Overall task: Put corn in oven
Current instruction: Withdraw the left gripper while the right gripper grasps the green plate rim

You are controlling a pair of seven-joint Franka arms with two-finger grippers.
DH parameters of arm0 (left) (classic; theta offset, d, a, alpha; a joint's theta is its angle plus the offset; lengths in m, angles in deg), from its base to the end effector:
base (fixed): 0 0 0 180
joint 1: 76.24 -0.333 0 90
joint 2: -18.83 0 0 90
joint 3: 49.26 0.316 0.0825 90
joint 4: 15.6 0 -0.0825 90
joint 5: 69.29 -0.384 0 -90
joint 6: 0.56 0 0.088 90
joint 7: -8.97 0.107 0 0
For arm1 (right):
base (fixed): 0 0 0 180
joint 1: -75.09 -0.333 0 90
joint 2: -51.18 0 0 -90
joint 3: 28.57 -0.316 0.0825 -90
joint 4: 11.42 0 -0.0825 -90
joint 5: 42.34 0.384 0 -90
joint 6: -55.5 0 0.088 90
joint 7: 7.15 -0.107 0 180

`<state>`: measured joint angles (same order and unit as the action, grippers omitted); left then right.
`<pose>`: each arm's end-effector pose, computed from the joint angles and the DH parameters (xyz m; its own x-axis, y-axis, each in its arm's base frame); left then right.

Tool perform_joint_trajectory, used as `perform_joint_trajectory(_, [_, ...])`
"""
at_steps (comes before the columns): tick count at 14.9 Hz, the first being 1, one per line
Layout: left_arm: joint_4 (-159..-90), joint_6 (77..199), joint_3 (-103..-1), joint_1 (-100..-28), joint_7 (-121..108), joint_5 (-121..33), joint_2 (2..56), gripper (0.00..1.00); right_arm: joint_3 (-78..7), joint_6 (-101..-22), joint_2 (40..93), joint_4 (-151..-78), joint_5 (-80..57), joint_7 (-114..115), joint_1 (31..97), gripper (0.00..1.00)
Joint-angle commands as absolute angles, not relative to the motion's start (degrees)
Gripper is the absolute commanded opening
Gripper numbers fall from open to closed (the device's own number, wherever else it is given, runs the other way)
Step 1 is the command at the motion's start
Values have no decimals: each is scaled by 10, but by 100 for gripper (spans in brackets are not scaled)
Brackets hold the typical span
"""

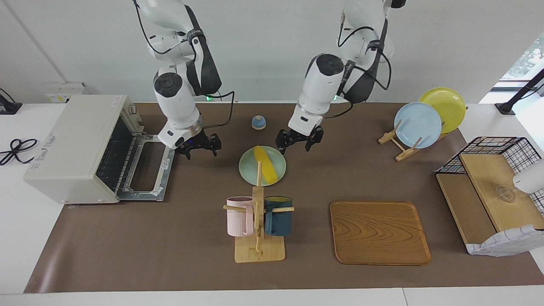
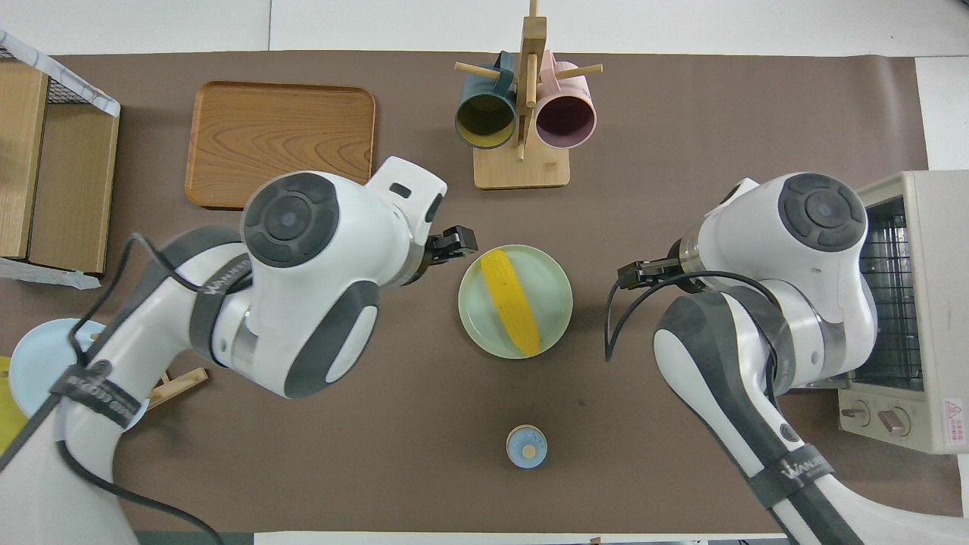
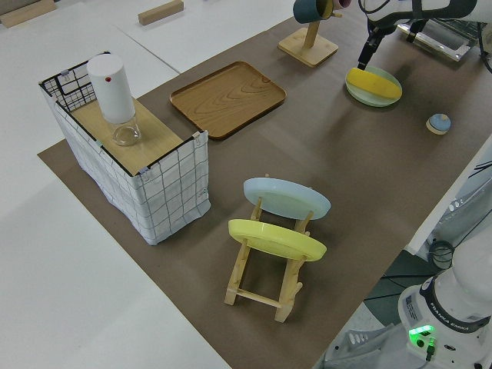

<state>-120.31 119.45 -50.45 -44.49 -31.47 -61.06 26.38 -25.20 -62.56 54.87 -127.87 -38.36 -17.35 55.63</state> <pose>0.5099 -0.3381 0.4727 0.9808 0.1946 0.0112 0.1891 -0.9640 0.1872 0.5372 0.1592 0.4116 0.9965 0.0701 -0.0464 0.0678 -0.9965 -0.0488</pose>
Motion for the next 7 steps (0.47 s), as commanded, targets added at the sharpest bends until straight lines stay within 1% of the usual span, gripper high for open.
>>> perform_joint_trajectory(1, [-1170, 1112, -508, -518, -254, -609, 233, 100, -255, -564, 613, -1162, -384, -255, 490, 100])
perform_joint_trajectory(2, [-1159, 1089, -508, -543, -229, -609, 224, 100, -255, -538, 644, -1112, -399, -285, 463, 100])
perform_joint_trajectory(3, [-1157, 1070, -508, -570, -204, -609, 212, 100, -255, -504, 687, -1047, -420, -325, 433, 100])
perform_joint_trajectory(4, [-1157, 1055, -508, -587, -177, -609, 200, 100, -255, -475, 739, -978, -436, -379, 394, 100])
perform_joint_trajectory(5, [-1157, 1038, -507, -606, -153, -610, 192, 100, -255, -467, 786, -930, -443, -429, 361, 100])
perform_joint_trajectory(6, [-1157, 1026, -507, -623, -136, -617, 184, 100, -255, -479, 813, -919, -444, -465, 342, 100])
perform_joint_trajectory(7, [-1157, 1013, -508, -632, -121, -633, 175, 100, -256, -527, 822, -923, -443, -482, 329, 100])
